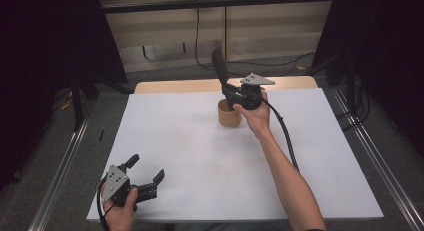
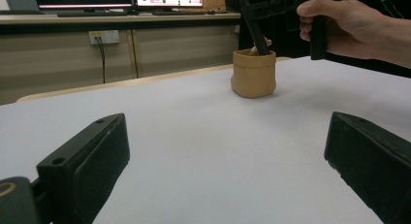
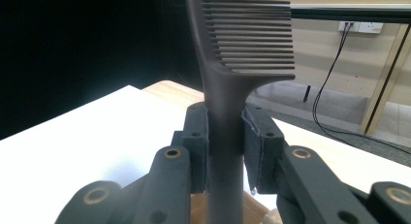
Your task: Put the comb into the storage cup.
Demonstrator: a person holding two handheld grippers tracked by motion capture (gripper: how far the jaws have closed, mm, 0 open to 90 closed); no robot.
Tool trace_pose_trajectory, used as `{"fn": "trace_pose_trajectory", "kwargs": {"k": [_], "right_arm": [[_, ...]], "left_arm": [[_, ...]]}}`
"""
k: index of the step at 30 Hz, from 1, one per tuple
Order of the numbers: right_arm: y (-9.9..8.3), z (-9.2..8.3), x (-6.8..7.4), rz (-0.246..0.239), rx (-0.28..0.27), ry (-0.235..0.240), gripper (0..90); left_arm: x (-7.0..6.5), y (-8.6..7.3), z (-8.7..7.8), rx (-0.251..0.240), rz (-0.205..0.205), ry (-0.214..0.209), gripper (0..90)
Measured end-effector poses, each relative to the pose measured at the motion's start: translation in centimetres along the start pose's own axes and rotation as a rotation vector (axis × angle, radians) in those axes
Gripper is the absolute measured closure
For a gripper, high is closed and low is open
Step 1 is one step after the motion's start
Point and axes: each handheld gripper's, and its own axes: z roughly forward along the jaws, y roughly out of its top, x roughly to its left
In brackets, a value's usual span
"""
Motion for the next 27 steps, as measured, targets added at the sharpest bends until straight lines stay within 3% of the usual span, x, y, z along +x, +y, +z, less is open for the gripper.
{"fn": "trace_pose_trajectory", "kwargs": {"k": [27], "right_arm": [[-1.8, 0.5, -0.1, -0.010, 0.039, -0.012, 73.1]], "left_arm": [[0.0, 0.0, 0.1, 0.005, -0.004, -0.004, 2.5]]}}
